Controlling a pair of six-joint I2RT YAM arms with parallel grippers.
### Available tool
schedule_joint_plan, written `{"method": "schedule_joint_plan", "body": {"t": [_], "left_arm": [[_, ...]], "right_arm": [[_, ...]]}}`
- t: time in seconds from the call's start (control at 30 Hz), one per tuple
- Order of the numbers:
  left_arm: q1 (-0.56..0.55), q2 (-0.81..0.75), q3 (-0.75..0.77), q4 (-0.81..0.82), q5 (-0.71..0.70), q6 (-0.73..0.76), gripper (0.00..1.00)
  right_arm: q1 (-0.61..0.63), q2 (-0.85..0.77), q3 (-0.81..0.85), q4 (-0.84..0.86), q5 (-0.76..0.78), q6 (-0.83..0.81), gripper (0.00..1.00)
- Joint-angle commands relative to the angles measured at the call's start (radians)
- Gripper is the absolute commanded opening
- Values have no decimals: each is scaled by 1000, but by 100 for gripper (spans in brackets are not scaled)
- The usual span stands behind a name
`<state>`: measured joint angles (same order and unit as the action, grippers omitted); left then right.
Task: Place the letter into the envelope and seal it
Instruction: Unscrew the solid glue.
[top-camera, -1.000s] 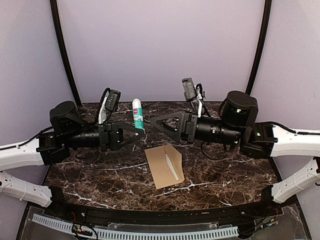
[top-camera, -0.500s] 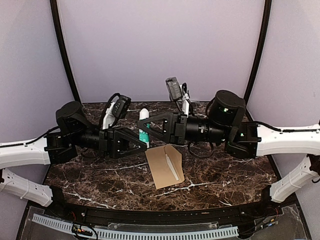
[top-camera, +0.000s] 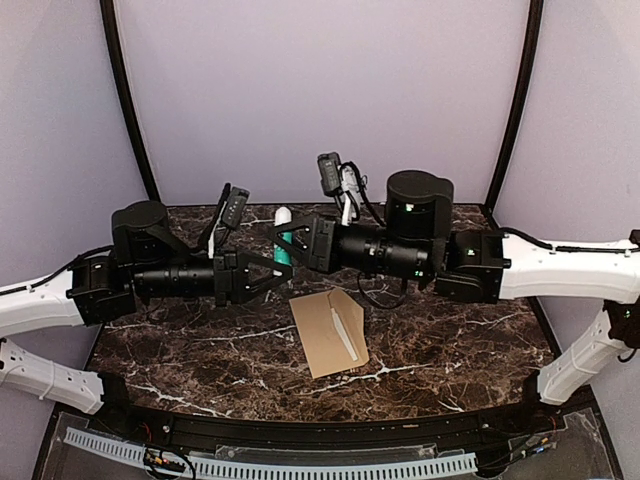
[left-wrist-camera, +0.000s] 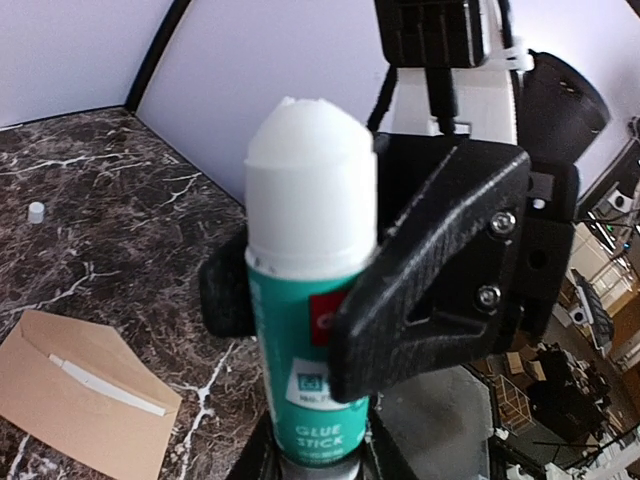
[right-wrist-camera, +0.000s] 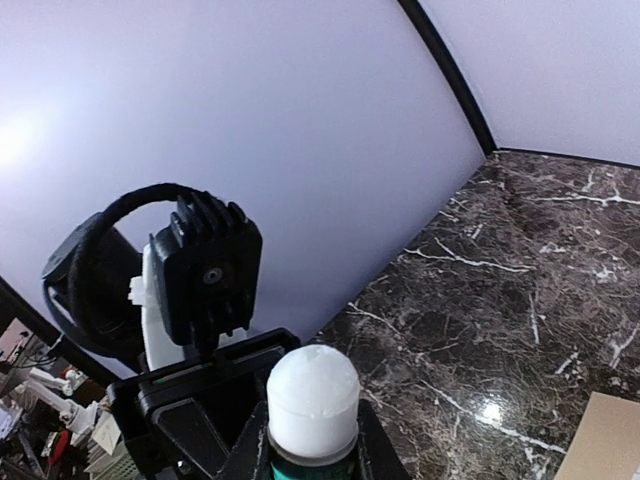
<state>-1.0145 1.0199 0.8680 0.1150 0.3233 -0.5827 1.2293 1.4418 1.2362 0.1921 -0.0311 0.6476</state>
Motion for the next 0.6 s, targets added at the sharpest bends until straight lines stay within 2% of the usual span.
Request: {"method": "schedule_joint_plan", "body": {"t": [0.0,0.07,0.2,0.27,0.4,0.57], "left_arm": [[18,20,17,-137,-260,20,0],[18,13,8,-122,-246,19,0],[19,-29,-38,-15,-192,-3,0],[18,-58,-67,41,-165,-16,0],[18,-67,-94,104,-114,-36,0],[19,-54,-93,133,-49,-38,0]], "right_arm": [[65,40,75,-143,116,27,1],[67,38,64,-117,111,33,7],[65,6,10,-34,58,27,32],[65,-8,-7,-15,36,21,41],[65,-10,-18,-10,-17,22,47],[65,-3,-24,15,-30,31,48]]}}
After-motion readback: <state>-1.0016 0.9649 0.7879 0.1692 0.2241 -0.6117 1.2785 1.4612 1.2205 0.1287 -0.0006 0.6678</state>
